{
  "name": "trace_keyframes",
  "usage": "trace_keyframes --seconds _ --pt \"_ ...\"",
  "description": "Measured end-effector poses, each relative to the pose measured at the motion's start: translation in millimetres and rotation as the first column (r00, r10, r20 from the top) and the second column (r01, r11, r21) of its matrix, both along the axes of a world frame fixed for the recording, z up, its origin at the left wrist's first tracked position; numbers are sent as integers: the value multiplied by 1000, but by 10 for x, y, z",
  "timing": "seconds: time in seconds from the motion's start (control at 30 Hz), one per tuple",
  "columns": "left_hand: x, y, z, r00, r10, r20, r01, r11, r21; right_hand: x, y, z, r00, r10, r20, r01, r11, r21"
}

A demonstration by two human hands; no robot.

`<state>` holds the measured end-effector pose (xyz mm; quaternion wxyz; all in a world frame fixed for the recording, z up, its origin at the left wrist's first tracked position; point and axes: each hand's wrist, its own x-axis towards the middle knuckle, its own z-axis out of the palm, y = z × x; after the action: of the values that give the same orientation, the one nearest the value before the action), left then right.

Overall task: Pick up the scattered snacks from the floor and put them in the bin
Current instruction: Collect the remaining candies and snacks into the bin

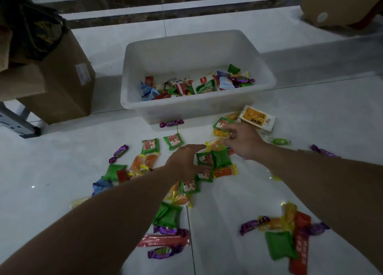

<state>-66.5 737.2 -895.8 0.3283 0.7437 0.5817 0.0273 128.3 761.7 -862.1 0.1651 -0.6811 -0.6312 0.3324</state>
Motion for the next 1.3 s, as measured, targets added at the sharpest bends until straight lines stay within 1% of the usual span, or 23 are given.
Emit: trace_keyframes --seconds 0.07,0.17,0.23,0.3,0.4,0.47,0.53,0.6,0.7,0.8,0.93,1.0,1.1,1.23,1.3 --pt "49 39 -68 999 -27 -19 27 1000 -11 -22 25 -45 999 30 23 -30 1000 -7" --pt "137 92 -146 998 -60 -28 59 997 -41 -25 58 -90 1000 31 -1 -31 999 -37" --pt "186 106 -211 992 -111 -58 107 993 -57 -17 68 -132 1000 26 0 -26 999 -42" --pt "211 104 -285 981 -160 -106 155 987 -48 -11 71 -185 1000 24 7 -23 999 -48" --pt "228 101 -358 972 -154 -175 160 987 21 0 69 -295 999 33 7 -32 996 -85" --pt "224 112 -389 979 -117 -169 129 990 62 5 62 -358 999 44 21 -41 992 -115" --pt "192 131 -421 992 -53 -119 63 995 78 -3 65 -408 996 66 53 -58 990 -131" --pt "139 140 -439 998 12 -60 -8 997 78 -31 84 -442 993 87 81 -77 989 -123" --pt "49 164 -454 997 76 -24 -74 993 88 -120 129 -498 984 130 123 -120 989 -88" --pt "-40 194 -453 986 168 18 -169 983 69 -238 171 -549 971 166 171 -157 985 -66" --pt "-113 233 -434 961 269 70 -271 962 31 -350 225 -611 931 180 317 -186 982 -11" --pt "-132 248 -429 946 311 95 -313 950 11 -389 241 -644 919 187 347 -191 981 -22" --pt "-140 263 -426 928 352 124 -353 936 -12 -432 254 -647 916 196 351 -193 980 -45" --pt "-136 268 -408 921 364 142 -366 931 -14 -443 239 -621 861 247 445 -255 966 -44" --pt "-130 268 -383 918 365 156 -367 930 -14 -452 209 -605 842 270 467 -265 961 -78"
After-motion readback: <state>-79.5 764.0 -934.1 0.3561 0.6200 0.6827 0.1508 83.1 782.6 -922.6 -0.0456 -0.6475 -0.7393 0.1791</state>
